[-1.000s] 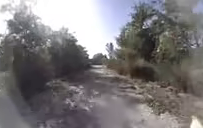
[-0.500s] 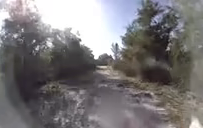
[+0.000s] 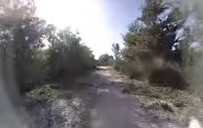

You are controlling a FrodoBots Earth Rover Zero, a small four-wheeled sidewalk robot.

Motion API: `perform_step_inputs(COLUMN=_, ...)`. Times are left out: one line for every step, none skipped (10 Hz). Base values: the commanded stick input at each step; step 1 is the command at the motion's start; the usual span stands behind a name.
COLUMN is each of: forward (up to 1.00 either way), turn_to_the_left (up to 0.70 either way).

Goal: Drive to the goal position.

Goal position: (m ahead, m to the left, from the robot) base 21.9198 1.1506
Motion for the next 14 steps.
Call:
perform_step_inputs(forward=0.85, turn_to_the_left=0.0)
perform_step_inputs(forward=0.85, turn_to_the_left=0.0)
perform_step_inputs(forward=0.85, turn_to_the_left=0.0)
perform_step_inputs(forward=0.85, turn_to_the_left=0.0)
perform_step_inputs(forward=0.85, turn_to_the_left=0.0)
perform_step_inputs(forward=0.85, turn_to_the_left=0.0)
perform_step_inputs(forward=0.85, turn_to_the_left=0.0)
perform_step_inputs(forward=0.85, turn_to_the_left=0.0)
perform_step_inputs(forward=0.85, turn_to_the_left=0.0)
perform_step_inputs(forward=0.85, turn_to_the_left=0.0)
perform_step_inputs(forward=0.85, turn_to_the_left=0.0)
perform_step_inputs(forward=0.85, turn_to_the_left=0.0)
perform_step_inputs(forward=0.85, turn_to_the_left=0.0)
perform_step_inputs(forward=0.85, turn_to_the_left=0.0)
